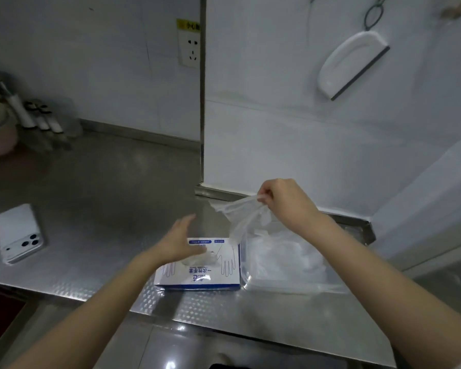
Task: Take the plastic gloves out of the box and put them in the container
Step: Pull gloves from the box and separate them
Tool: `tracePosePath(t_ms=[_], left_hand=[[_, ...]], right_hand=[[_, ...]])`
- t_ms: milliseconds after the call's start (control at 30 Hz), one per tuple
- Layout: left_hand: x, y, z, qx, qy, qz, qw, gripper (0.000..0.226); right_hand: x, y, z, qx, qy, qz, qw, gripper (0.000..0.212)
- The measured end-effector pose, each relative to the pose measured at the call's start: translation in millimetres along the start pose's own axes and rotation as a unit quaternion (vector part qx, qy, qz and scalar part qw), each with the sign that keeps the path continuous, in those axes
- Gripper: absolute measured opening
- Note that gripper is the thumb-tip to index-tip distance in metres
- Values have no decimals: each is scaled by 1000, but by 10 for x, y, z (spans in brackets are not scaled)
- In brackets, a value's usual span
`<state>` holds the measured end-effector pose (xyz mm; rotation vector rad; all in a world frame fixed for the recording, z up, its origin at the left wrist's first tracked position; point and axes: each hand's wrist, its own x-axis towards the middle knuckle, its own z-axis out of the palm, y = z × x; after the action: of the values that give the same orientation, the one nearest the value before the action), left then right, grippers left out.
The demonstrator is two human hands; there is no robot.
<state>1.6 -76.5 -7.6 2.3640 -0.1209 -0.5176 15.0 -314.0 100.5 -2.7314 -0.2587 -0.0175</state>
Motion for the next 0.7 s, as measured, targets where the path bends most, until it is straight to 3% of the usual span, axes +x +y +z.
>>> tracePosePath(t_ms=[67,133,233,267,367,500,600,700], left_hand=[[-74,319,-97,-67,38,77,994,98],[-105,606,-142,-84,49,139,985,87],[-75,864,-186,-116,69,174,975,24],[-82,927,-209,-163,68,162,971,13],[-110,1063,-220,-296,60,130,944,11],[-95,1178,-45,-402,65,75,910,17],[-67,1154,76,-433,72,38,898,16],[-20,1134,181,-405,79,23,910,13]], right_hand=[[-52,19,-23,1,-24,-3,1000,11],[-96,13,-62,31,-49,-16,998,9],[-156,59,-162,119,-93,-14,988,8],[-176,121,-192,155,-104,0,982,7],[-256,373,-201,287,-80,63,953,7],[-413,577,-10,515,11,200,833,18],[-517,565,210,543,-85,219,806,30],[-560,530,313,550,-105,227,797,18]])
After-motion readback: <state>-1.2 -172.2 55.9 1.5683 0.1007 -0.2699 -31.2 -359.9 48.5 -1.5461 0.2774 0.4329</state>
